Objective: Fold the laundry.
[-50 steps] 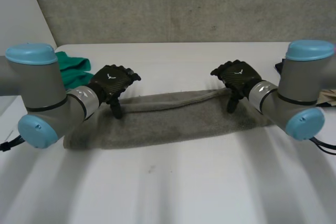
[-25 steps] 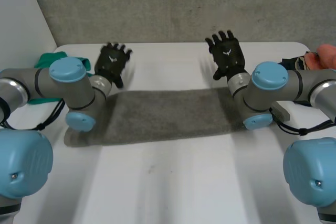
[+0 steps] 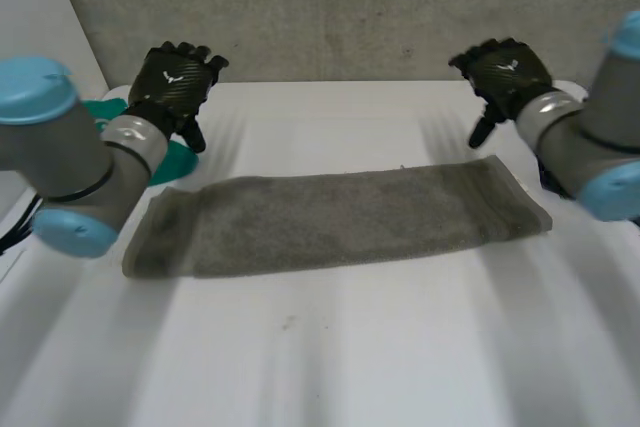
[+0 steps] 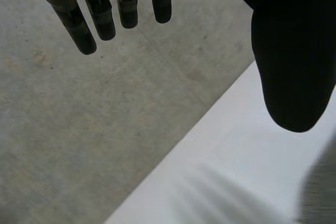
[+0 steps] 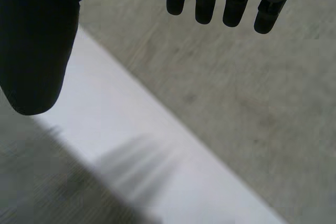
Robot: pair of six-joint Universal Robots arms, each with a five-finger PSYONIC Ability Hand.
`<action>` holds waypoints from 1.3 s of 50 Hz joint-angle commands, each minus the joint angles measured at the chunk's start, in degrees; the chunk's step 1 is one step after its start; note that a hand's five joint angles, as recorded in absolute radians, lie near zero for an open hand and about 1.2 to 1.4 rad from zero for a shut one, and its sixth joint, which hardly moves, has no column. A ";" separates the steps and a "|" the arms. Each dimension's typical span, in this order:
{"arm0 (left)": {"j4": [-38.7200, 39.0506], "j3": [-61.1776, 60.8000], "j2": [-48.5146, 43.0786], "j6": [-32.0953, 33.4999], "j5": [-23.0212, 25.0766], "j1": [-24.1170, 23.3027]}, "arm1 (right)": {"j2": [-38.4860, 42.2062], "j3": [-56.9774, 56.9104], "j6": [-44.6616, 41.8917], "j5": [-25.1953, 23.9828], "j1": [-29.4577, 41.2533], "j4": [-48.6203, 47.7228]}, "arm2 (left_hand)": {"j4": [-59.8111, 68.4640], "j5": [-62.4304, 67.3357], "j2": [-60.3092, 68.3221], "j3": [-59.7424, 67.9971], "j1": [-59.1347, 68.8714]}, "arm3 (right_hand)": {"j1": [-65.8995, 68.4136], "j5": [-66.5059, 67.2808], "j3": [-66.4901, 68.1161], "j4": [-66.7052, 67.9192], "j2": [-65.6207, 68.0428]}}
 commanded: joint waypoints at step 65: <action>-11.73 -20.76 22.53 -17.51 13.05 2.08 | -9.57 24.61 -18.30 -0.96 -8.60 -18.31 | -1.71 -2.55 -1.95 -2.13 -1.47 | 66.86 67.50 68.03 68.02 67.92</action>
